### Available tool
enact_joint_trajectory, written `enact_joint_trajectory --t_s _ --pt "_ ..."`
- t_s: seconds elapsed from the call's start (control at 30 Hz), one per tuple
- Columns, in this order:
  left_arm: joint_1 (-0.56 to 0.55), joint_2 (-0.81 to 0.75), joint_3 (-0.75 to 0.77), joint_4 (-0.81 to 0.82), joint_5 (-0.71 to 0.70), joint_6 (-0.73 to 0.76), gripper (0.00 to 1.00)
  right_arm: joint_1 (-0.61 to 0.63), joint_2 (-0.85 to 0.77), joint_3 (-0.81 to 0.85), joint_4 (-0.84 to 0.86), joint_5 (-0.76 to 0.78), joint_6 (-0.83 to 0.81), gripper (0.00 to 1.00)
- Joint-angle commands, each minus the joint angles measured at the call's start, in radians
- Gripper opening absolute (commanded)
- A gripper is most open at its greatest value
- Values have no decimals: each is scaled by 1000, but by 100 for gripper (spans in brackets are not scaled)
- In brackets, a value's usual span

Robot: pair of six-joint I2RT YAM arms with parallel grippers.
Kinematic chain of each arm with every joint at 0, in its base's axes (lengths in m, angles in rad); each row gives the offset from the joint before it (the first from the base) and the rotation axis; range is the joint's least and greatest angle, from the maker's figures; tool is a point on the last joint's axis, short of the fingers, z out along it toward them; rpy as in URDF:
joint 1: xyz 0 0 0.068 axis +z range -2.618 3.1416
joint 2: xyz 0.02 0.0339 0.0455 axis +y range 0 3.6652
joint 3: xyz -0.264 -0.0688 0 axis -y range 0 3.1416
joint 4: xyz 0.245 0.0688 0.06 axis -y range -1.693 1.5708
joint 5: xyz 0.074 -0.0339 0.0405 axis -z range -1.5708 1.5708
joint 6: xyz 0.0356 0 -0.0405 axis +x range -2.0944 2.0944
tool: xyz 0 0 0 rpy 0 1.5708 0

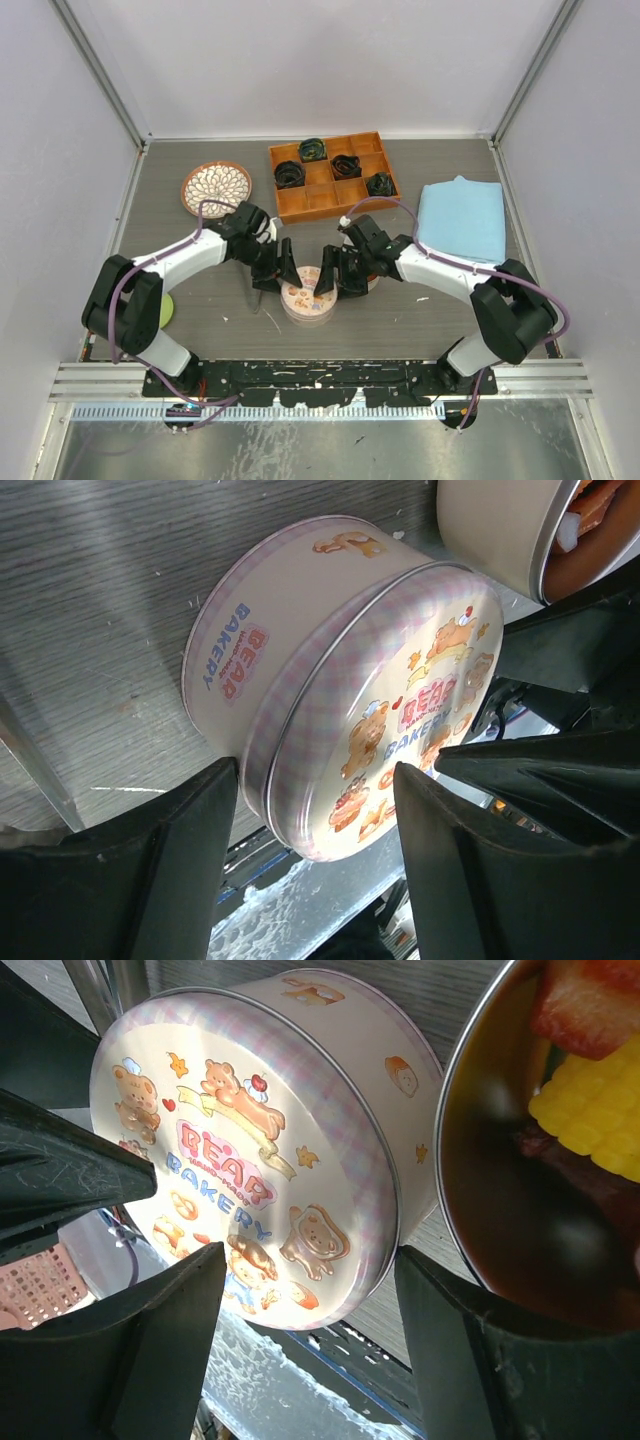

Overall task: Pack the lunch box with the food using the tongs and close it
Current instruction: Close the box lid on the packing box.

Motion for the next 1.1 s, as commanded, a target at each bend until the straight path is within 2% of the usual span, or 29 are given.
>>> enact_joint_trajectory --t_s 0.0,0.23,0.5,0.77,0.93,1.07 --pt "-3 -50 -1 -10 2 0 64 26 17 49 29 -3 -27 73" --pt "-3 -79 -19 -44 -32 -7 63 32 31 95 -33 117 -86 75" --pt "-3 -161 -95 -6 -46 -82 61 31 56 118 -35 84 -139 75" --pt "-3 -221 -229 129 -53 -234 51 37 64 111 -35 26 -176 71" --pt "-3 -249 -294 193 -77 -284 51 47 66 100 -29 11 -180 72" --pt "-4 -237 -262 184 -95 -272 52 47 85 86 -25 70 -156 72"
